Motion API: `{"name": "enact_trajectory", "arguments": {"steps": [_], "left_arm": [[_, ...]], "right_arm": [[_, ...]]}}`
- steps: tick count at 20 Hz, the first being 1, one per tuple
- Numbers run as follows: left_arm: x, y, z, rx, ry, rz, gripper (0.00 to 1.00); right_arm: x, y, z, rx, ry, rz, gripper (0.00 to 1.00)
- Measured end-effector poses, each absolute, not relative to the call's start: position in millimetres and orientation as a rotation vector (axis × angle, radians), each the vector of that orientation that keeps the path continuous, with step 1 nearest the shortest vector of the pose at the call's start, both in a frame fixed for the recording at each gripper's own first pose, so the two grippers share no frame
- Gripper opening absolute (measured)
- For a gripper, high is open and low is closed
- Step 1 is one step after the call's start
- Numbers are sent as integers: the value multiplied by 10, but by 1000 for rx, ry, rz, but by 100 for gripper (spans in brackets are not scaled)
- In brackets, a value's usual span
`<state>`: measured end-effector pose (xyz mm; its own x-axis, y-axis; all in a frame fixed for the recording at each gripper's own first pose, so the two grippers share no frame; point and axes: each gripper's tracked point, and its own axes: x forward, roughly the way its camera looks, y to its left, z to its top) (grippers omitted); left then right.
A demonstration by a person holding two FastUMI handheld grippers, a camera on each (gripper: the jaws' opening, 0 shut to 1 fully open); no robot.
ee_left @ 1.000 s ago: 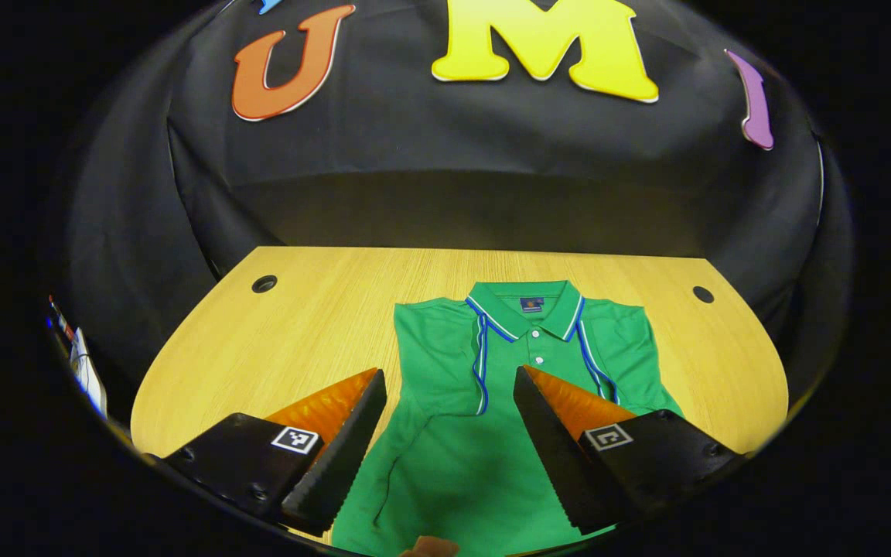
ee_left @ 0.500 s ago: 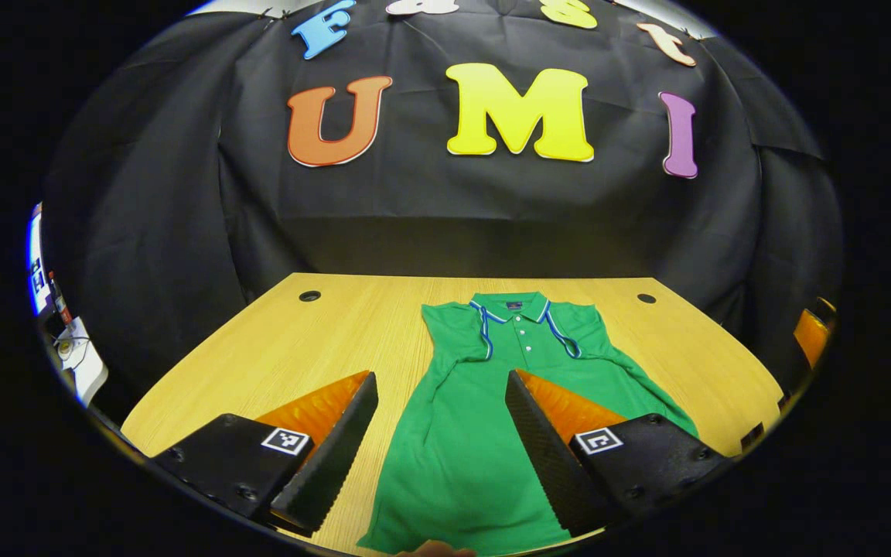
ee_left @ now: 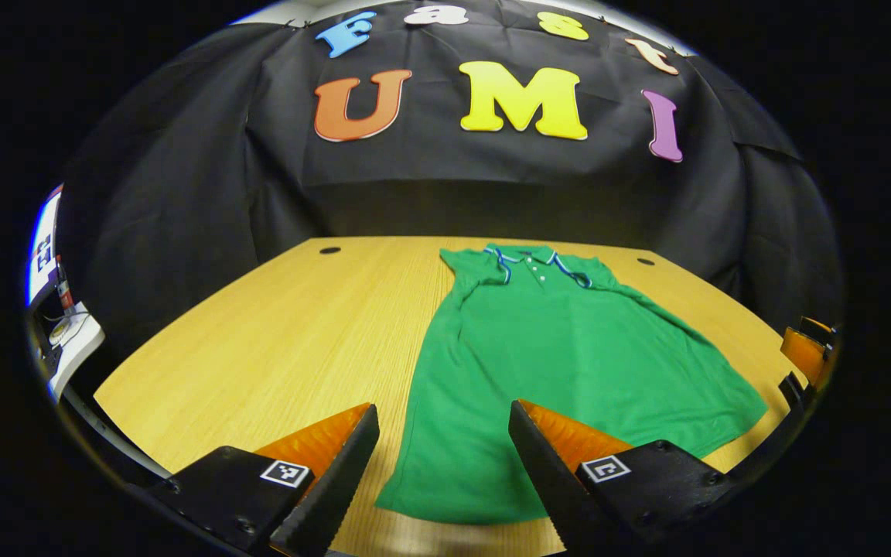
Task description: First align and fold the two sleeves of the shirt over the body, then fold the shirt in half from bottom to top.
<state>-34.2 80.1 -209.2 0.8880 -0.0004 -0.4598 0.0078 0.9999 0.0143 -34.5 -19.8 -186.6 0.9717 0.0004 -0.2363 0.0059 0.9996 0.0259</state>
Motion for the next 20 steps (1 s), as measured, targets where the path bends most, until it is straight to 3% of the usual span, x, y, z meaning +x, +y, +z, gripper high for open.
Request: {"name": "enact_trajectory", "arguments": {"steps": [7, 14, 16, 17, 19, 20], "left_arm": [[-411, 892, -2285, -34, 506, -6, 100], [-462, 899, -2339, 13, 515, 9, 99], [-431, 996, -2349, -5, 499, 55, 92], [-412, 1020, -2347, -28, 490, 78, 71], [-386, 969, -2366, -11, 486, 75, 57], [-367, 934, -2369, 5, 481, 59, 56]], "right_arm": [[-450, -152, -2615, 77, 475, 14, 96], [-418, -89, -2631, 114, 466, 53, 95], [-411, -78, -2634, 114, 463, 63, 96], [-406, -58, -2627, 110, 460, 84, 96], [-385, 7, -2637, 127, 460, 107, 82], [-387, 7, -2638, 128, 462, 101, 70]]}}
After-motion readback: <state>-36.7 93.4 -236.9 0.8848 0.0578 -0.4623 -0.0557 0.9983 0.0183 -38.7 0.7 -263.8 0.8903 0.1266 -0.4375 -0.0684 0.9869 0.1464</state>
